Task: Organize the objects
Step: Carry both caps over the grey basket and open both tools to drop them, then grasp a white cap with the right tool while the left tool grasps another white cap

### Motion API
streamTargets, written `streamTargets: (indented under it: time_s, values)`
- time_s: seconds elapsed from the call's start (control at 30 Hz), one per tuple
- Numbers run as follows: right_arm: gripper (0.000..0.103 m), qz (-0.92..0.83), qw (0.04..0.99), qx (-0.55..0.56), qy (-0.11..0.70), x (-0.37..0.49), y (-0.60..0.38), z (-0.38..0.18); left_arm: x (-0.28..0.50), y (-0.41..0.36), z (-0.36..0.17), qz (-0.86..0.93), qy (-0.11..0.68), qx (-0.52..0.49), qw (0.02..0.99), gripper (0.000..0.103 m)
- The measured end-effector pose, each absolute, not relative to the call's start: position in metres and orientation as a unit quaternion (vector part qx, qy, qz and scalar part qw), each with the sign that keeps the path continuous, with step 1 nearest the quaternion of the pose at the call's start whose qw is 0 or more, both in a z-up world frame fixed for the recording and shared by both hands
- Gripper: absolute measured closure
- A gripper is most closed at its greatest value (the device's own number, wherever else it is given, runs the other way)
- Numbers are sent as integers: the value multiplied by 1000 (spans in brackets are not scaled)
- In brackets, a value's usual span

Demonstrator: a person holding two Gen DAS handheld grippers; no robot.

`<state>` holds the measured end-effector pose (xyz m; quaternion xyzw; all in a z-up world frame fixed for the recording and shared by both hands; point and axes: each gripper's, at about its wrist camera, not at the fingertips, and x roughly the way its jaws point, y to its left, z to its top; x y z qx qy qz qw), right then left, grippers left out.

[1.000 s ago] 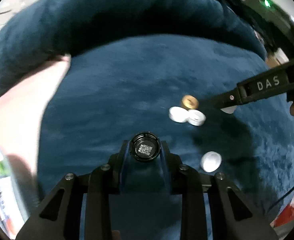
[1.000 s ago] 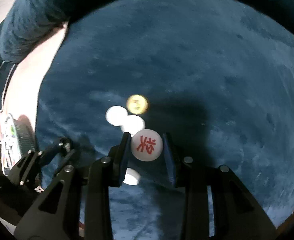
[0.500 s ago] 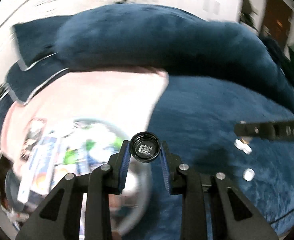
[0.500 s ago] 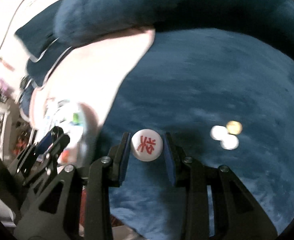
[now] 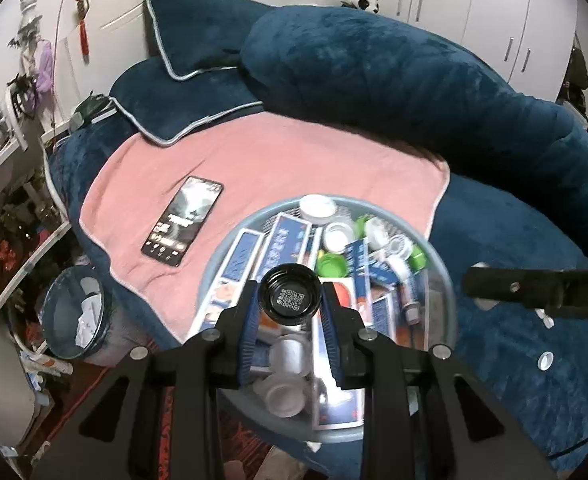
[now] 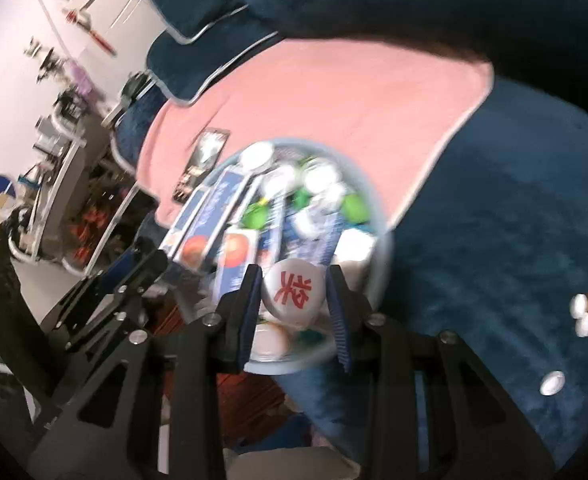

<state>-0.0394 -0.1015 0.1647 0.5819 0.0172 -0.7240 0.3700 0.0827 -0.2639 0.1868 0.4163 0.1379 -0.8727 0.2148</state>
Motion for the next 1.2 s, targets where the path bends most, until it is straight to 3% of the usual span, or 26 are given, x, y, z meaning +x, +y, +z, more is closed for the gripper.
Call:
streamTargets:
  time_s: [0.07, 0.1, 0.13, 0.2, 0.27, 0.33, 0.6, 1.2]
  values:
    - [69, -706, 386, 593, 4, -36, -112, 157, 87, -268, 185, -871, 146, 418, 210, 72]
    - [69, -695, 392, 603, -7, -36, -116, 152, 87, -268, 184, -870, 149, 421, 207, 62]
    - [69, -686, 393, 612, -18, -36, -119, 149, 88, -269, 184, -870, 153, 423, 202, 40]
    - [60, -682, 393, 616, -35, -37, -116, 146, 90, -268, 187, -873, 159, 417, 197, 15]
    - [20, -697, 378, 608, -33, -39, -107, 149, 94, -265, 193, -879, 158, 405, 198, 12]
    - [4, -716, 358, 598, -38, -41, -94, 155, 93, -264, 199, -878, 149, 405, 206, 3]
    - [0, -769, 259, 583, 44, -49, -50, 156, 86, -245, 214, -876, 101, 410, 232, 1]
    - [0, -776, 192, 601, -9, -64, 70, 145, 25, -151, 195, -884, 62, 441, 142, 1]
